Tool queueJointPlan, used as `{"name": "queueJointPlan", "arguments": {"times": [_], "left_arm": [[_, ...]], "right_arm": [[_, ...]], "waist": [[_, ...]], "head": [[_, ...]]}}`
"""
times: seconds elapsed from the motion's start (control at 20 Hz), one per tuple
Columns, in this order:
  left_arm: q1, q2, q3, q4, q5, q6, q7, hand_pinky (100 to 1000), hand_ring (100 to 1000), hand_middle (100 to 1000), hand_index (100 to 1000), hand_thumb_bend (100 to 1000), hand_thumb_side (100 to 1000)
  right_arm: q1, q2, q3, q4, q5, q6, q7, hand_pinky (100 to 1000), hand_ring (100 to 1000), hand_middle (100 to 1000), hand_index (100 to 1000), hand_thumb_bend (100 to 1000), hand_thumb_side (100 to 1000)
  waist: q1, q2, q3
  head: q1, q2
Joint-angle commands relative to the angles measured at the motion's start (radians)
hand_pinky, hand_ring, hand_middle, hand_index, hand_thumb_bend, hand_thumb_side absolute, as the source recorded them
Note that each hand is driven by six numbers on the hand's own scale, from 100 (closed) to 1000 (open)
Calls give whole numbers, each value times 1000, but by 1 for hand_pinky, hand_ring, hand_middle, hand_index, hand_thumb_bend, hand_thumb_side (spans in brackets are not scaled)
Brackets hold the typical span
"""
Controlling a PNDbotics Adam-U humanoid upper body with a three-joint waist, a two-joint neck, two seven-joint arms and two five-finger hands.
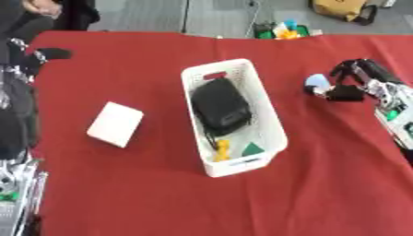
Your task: Pick up objects on the table and place them in the box.
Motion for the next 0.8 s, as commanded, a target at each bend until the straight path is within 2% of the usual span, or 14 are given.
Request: {"name": "queueJointPlan", "arguments": {"times": [0.05,0.8], "left_arm": [[-11,1,1,-14,4,0,-3,654,862,1000,915,100,1000],[-15,0,-1,-14,6,-1,-5,655,864,1000,915,100,1000]], "right_arm": [[-12,-21,-9,-2,-7,5,-13,883,848,568,740,699,653],[-11,-14,-10,11,-2,11,-18,884,846,573,745,701,645]], "waist": [[-1,-23,1],[0,-15,8]], "head": [[1,-5],[-15,-26]]}}
